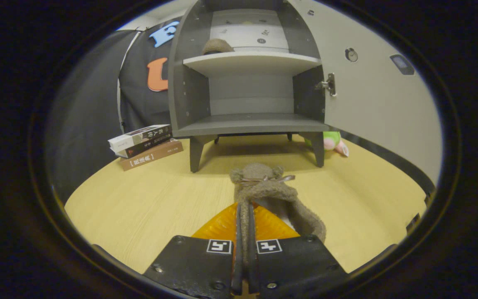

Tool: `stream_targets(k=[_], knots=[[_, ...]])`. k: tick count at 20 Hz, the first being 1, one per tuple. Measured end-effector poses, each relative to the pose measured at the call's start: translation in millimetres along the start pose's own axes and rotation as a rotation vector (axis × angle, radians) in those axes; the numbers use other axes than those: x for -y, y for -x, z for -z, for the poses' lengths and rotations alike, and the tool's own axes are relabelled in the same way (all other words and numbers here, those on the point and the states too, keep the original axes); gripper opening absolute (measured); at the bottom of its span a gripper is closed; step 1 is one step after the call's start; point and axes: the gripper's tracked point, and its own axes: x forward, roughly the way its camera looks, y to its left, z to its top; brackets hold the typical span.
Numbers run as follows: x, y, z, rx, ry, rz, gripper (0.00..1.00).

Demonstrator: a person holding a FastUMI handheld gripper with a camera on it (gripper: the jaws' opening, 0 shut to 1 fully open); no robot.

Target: Open the shoe cabinet door, grab the shoes and put them into the shoe cabinet, then close the shoe cabinet door.

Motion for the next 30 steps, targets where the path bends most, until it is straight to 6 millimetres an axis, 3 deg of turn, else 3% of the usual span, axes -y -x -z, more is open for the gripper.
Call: stream_targets(k=[3,5,9,15,18,21,24,26,30], knots=[[0.7,28.4,-20.3,0.029,0.024,-0.016,0.08],[2.7,53.8,-49.5,0.068,0.057,-0.017,0.09],[-0.4,114.3,-129.3,0.208,0.091,-0.032,0.09],[-6.3,189.8,-238.2,0.335,0.130,-0.057,0.09],[-9.1,218.1,-294.8,0.372,0.159,-0.069,0.08],[-9.8,241.8,-363.7,0.438,0.197,-0.050,0.09],[-11.1,243.5,-412.8,0.474,0.239,-0.012,0.08],[-13.9,231.5,-438.3,0.459,0.247,-0.004,0.09],[-8.7,177.5,-485.3,0.455,0.243,0.025,0.08]])
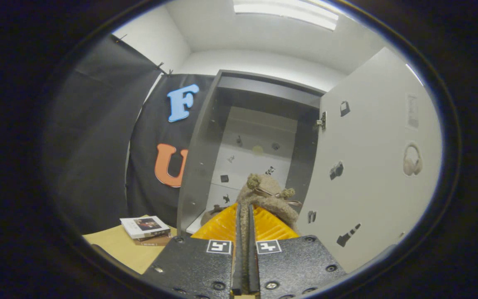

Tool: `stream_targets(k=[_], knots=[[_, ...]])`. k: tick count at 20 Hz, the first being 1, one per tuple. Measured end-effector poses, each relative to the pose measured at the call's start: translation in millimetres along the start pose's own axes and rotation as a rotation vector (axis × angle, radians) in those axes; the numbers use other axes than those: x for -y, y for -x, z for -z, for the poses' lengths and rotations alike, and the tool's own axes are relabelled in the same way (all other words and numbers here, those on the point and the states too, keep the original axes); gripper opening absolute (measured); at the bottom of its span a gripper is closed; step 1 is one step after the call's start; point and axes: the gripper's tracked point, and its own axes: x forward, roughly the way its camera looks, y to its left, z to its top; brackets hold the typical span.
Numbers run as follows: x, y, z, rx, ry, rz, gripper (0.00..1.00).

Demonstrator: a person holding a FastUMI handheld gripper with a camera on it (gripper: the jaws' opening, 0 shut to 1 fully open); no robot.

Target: Open the shoe cabinet door, grab the shoes and put them into the shoe cabinet, then close the shoe cabinet door.

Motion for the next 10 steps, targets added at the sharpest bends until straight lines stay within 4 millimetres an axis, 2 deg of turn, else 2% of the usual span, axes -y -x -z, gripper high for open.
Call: stream_targets(k=[7,10], knots=[[34.3,-116.2,-1.9,-0.012,-0.004,0.073,0.09],[40.0,-163.9,10.1,-0.030,0.028,0.080,0.09]])
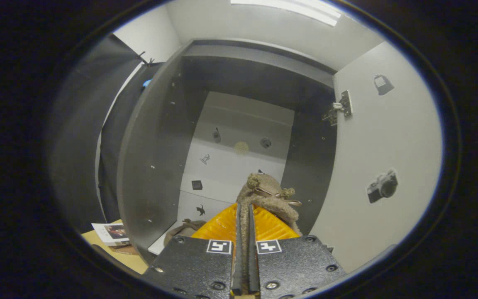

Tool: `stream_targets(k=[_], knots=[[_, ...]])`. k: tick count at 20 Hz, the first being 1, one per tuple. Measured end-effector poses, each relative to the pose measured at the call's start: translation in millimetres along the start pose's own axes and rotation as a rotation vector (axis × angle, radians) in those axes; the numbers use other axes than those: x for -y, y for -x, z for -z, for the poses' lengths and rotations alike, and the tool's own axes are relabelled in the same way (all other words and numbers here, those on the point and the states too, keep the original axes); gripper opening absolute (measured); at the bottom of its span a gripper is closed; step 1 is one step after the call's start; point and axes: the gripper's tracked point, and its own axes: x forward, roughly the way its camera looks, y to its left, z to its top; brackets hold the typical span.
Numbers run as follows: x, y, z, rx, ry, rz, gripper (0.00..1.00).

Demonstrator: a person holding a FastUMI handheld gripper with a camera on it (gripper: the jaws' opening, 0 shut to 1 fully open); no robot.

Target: Open the shoe cabinet door, grab the shoes and put them into the shoe cabinet, then close the shoe cabinet door.

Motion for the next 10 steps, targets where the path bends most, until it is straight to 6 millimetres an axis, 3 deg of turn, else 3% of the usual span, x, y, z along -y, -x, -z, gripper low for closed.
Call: stream_targets(k=[2,6,10], knots=[[-8.9,-30.1,14.7,-0.015,0.016,-0.012,0.09],[-23.6,-86.5,62.3,-0.099,0.029,-0.026,0.09],[-30.5,-127.7,116.6,-0.184,0.019,-0.060,0.09]])
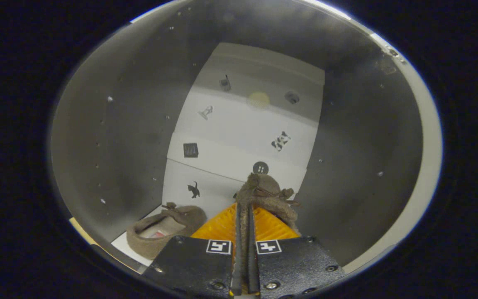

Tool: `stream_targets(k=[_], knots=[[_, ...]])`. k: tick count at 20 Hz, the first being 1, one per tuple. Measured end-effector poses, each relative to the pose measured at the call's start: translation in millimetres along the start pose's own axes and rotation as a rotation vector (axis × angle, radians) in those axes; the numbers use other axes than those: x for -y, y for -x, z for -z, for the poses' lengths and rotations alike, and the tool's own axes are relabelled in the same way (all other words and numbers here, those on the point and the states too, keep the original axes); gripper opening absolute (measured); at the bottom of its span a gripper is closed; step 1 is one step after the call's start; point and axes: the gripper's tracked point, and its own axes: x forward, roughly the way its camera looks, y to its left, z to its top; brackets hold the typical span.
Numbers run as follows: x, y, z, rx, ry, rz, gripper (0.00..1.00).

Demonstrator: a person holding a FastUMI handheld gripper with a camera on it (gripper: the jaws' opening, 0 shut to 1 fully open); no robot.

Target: Open the shoe cabinet door, grab the shoes and put them into the shoe cabinet, then close the shoe cabinet door.

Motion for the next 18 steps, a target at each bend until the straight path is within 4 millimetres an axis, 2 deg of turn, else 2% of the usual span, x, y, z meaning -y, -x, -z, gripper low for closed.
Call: stream_targets(k=[4,6,7,8,10,12,14,15,16,18], knots=[[1.5,-38.5,45.1,-0.096,-0.023,-0.013,0.09],[-7.1,-43.8,74.0,-0.207,-0.076,-0.057,0.09],[-18.8,-43.0,72.3,-0.207,-0.119,-0.107,0.09],[-24.7,-49.4,77.2,-0.227,-0.132,-0.110,0.10],[-36.5,-48.2,86.1,-0.288,-0.151,-0.127,0.10],[-32.2,-49.8,85.3,-0.297,-0.151,-0.091,0.09],[-30.7,-41.7,80.2,-0.298,-0.137,-0.074,0.13],[-28.9,-37.2,74.0,-0.276,-0.133,-0.065,0.19],[-23.3,-29.3,66.5,-0.256,-0.123,-0.033,0.21],[-20.7,-10.9,56.1,-0.236,-0.115,-0.021,0.44]])
